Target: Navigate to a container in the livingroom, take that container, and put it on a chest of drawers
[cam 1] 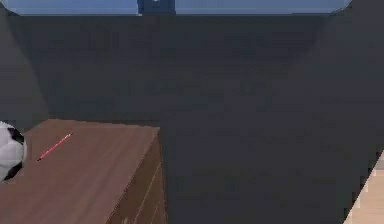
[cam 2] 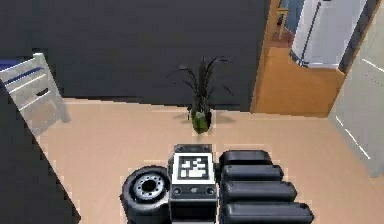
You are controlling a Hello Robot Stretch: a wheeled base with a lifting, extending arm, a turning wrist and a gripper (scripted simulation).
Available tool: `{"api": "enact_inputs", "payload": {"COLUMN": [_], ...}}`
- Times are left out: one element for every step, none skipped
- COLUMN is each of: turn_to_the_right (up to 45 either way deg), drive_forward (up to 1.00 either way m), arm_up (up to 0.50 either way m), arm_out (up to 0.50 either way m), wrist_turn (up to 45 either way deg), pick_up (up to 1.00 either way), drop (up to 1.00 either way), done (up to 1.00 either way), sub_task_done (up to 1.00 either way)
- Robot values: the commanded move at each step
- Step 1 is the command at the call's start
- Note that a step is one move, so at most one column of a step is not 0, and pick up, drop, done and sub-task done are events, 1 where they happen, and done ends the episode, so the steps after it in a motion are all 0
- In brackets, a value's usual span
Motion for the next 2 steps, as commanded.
{"api": "enact_inputs", "payload": {"turn_to_the_right": [0.0, -45.0], "drive_forward": [0.25, 0.00], "arm_up": [0.00, 0.00], "arm_out": [0.00, 0.00], "wrist_turn": [0.0, 0.0], "pick_up": [0.00, 0.00], "drop": [0.00, 0.00], "done": [0.00, 0.00], "sub_task_done": [0.00, 0.00]}}
